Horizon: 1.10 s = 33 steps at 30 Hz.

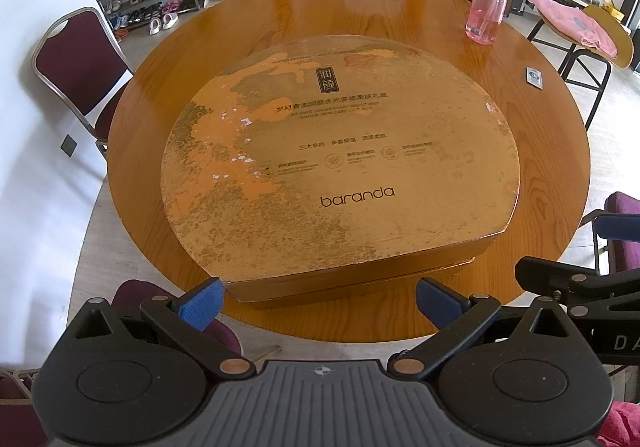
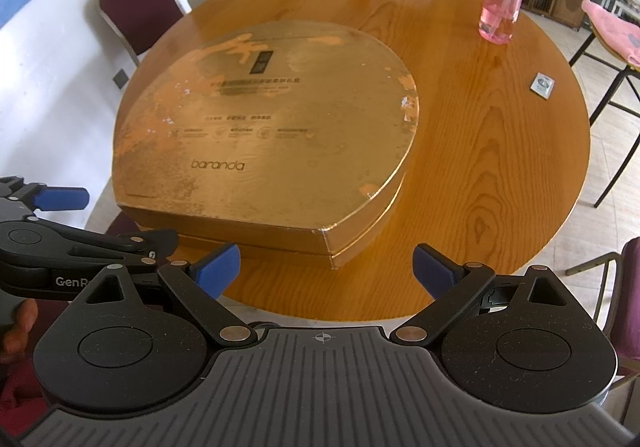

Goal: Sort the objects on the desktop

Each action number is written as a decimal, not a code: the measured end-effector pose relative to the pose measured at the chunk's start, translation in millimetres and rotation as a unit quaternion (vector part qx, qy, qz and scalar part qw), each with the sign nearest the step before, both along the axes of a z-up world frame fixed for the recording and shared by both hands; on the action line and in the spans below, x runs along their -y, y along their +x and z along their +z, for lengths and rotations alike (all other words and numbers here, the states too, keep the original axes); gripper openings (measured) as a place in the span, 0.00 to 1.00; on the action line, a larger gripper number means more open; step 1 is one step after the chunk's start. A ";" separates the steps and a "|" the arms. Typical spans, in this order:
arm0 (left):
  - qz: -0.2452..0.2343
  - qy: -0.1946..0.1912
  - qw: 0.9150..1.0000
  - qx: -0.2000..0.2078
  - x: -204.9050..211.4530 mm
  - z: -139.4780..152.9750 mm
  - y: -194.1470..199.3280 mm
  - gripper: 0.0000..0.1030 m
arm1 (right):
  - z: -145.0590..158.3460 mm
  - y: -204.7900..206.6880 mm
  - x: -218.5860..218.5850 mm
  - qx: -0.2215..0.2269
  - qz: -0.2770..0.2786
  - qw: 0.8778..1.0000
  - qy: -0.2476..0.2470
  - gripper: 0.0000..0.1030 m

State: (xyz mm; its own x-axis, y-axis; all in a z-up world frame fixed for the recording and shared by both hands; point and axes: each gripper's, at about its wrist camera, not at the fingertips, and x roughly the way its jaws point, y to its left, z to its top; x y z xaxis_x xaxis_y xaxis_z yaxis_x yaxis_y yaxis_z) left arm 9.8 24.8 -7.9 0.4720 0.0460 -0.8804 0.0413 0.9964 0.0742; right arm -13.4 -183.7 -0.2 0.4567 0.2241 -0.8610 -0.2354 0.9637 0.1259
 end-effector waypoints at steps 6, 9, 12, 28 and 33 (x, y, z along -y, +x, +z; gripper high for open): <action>0.001 0.001 1.000 -0.001 -1.8 0.1 -0.2 0.98 | -0.5 0.6 -1.6 -0.001 0.004 1.000 -0.001 0.94; 0.001 0.001 1.000 -0.001 -2.3 0.2 -0.4 0.98 | -0.6 0.9 -2.6 -0.001 0.005 1.000 -0.001 0.94; 0.001 0.002 1.000 -0.001 -2.7 0.2 0.0 0.98 | -0.4 1.0 -2.8 -0.001 0.005 1.000 -0.002 0.94; -0.001 0.001 1.000 -0.003 -3.5 -0.6 3.6 0.98 | -1.9 2.7 -3.2 -0.002 0.004 1.000 -0.003 0.94; -0.001 0.000 1.000 -0.004 -3.2 -1.1 5.0 0.98 | -2.5 3.7 -3.0 -0.003 0.003 1.000 -0.002 0.94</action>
